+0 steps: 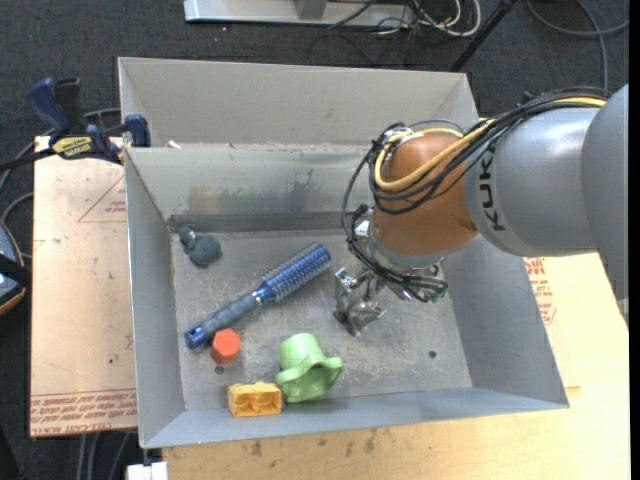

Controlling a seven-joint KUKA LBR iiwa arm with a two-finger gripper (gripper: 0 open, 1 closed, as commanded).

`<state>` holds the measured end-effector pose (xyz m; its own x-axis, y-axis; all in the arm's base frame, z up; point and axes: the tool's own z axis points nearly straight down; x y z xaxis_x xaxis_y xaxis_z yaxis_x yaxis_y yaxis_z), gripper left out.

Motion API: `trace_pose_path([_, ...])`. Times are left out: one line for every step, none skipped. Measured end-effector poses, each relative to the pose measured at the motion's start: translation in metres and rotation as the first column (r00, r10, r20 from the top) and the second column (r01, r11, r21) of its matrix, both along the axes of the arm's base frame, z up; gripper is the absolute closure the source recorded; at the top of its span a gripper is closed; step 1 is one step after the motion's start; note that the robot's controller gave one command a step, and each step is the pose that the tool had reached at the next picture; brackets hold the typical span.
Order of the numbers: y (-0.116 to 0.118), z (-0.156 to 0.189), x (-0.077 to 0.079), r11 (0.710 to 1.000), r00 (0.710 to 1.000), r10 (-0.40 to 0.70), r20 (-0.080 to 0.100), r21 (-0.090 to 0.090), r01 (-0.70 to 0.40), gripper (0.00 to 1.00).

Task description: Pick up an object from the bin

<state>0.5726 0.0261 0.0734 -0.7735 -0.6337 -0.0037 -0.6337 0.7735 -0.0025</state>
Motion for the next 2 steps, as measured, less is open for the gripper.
trace_pose_path([0.001,0.002,0.001,1.000,1.000,0.000,0.007,0.002,0.000,0.00])
trace_pose_path([-0.032,0.006,0.047,0.993,0.993,0.117,0.005,0.001,-0.117,0.00])
